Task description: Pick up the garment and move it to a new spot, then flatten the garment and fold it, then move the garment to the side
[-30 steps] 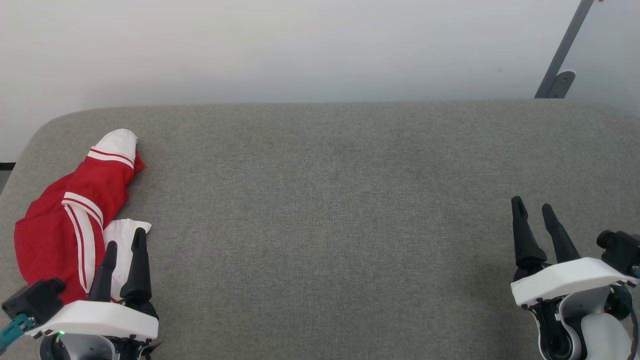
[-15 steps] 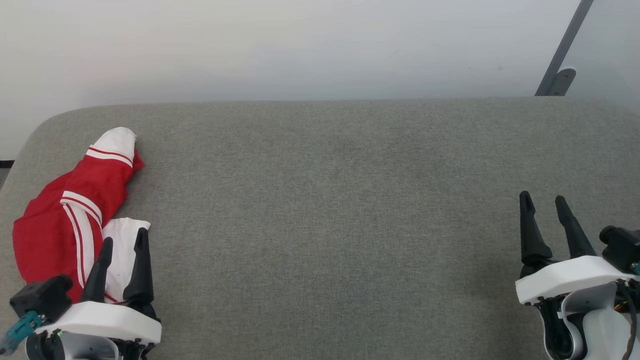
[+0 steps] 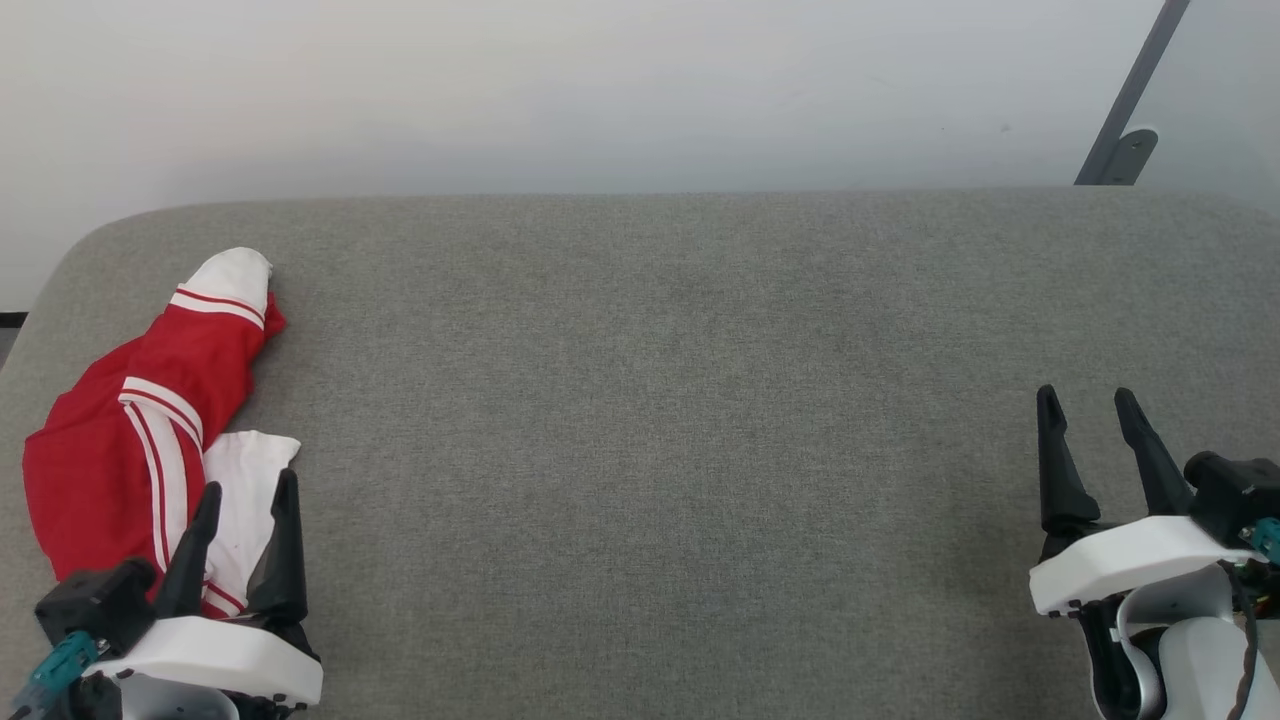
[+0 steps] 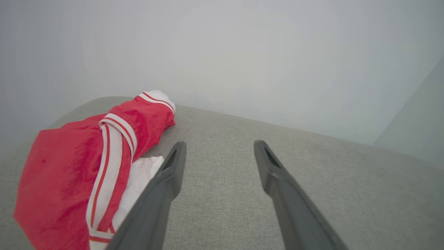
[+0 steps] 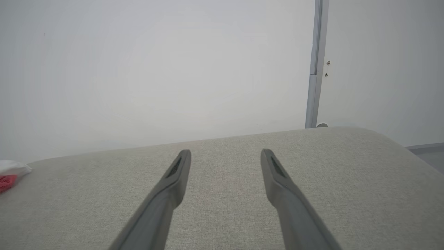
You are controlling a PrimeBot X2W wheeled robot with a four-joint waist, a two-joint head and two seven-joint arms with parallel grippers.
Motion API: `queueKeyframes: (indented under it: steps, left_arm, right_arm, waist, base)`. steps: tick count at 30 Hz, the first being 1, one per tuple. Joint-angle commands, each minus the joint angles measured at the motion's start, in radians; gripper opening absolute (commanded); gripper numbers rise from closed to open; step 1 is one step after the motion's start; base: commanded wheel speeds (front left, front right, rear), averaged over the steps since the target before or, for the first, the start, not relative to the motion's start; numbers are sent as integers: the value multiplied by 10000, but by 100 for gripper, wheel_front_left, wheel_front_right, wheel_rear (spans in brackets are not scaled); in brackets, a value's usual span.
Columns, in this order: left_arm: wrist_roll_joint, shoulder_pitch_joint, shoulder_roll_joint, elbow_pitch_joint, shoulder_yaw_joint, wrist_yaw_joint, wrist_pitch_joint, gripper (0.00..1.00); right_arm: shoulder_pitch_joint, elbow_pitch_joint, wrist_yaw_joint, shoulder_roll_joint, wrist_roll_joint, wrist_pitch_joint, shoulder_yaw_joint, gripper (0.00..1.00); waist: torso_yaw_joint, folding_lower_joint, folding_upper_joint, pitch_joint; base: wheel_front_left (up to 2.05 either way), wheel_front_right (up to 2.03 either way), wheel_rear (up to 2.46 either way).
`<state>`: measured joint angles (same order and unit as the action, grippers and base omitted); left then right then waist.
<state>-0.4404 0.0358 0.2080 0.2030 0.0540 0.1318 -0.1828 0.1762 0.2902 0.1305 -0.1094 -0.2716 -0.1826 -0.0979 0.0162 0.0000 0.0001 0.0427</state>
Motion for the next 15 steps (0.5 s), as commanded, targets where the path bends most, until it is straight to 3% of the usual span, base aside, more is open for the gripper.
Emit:
queueKeyframes:
  steps: [1, 15]
  left_arm:
    - [210, -28, 137, -40, -74, -14, -110, 100]
    - [821, 65, 373, 392, -280, -17, -425, 100]
  right_arm:
    - [202, -42, 3, -51, 211, -113, -16, 100]
    - [158, -28, 3, 87, 941, -426, -223, 100]
  waist:
    - [-3, 0, -1, 8]
    - [19, 0, -1, 63]
  base:
    - [0, 0, 0]
    - [0, 0, 0]
